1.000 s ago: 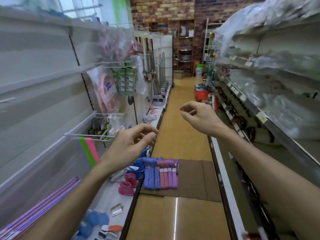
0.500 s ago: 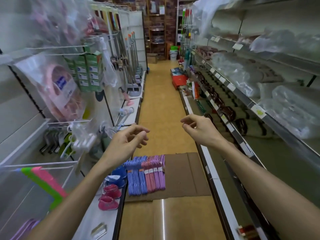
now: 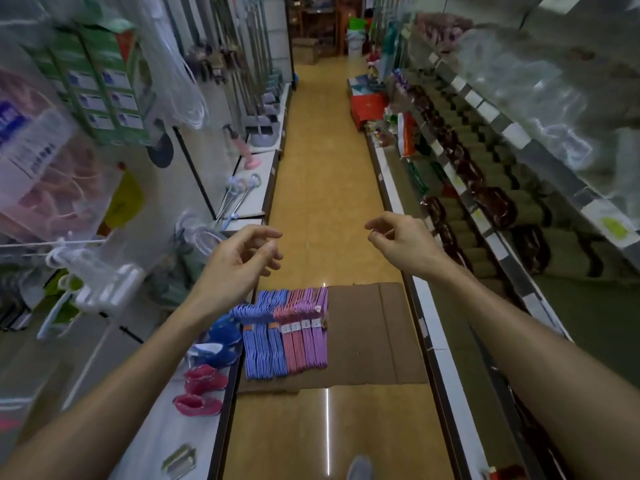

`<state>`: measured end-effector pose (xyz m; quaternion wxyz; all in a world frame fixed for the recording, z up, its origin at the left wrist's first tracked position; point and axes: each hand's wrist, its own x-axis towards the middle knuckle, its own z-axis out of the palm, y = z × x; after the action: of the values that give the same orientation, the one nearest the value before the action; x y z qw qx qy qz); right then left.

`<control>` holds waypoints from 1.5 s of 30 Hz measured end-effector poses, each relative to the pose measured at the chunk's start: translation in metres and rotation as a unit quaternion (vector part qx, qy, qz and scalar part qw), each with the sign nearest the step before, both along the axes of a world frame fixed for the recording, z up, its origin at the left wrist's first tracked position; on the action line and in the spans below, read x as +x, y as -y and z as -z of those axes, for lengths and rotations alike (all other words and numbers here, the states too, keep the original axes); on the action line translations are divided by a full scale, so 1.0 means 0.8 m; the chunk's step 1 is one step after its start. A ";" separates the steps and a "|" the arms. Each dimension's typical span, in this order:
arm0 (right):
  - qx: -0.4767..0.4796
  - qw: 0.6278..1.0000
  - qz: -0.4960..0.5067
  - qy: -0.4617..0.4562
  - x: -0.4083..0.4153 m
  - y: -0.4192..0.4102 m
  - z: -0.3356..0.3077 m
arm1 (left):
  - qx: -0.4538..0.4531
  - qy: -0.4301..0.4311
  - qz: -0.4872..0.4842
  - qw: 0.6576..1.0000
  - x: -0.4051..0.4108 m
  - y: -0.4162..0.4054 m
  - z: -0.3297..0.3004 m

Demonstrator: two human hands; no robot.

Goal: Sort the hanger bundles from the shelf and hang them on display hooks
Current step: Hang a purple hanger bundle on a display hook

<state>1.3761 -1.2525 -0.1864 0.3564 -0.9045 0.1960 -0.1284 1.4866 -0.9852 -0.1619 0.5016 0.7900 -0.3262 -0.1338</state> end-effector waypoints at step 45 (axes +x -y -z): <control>0.310 0.928 0.073 -0.191 0.340 0.106 1.111 | 0.318 0.257 0.100 0.907 0.370 0.218 1.025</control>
<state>1.6483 -1.3374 -1.0756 0.5647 -0.7395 0.3556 0.0882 1.7823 -1.1595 -0.9819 0.1068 0.8779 -0.4612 -0.0720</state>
